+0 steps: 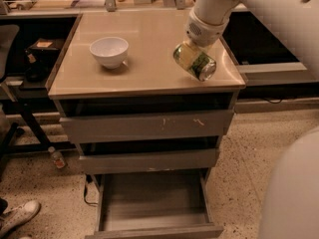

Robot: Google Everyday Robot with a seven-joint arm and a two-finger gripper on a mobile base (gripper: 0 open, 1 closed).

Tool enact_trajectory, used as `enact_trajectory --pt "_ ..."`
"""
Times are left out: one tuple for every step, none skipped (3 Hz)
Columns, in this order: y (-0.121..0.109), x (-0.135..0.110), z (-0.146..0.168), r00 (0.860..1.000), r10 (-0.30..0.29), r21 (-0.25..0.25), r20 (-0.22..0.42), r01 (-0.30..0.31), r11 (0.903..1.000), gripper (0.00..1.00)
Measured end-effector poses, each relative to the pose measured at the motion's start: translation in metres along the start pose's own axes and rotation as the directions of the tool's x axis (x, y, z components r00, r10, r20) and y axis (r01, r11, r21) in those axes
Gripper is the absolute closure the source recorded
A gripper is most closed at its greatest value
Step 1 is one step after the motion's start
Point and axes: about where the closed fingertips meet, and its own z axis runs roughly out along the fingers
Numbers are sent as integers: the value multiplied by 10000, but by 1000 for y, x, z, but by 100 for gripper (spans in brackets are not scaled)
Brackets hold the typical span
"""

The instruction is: Place green can into bottom drawer

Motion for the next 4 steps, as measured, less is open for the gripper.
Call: enact_trajectory --pt "22 46 -11 9986 384 55 -373 -382 9993 100" --pt "47 92 4 9915 915 -172 -920 -935 9955 100" --pt "53 106 15 9875 916 -263 -1279 -957 9951 100" --pt "53 106 16 9874 943 -295 -1273 -988 9947 100"
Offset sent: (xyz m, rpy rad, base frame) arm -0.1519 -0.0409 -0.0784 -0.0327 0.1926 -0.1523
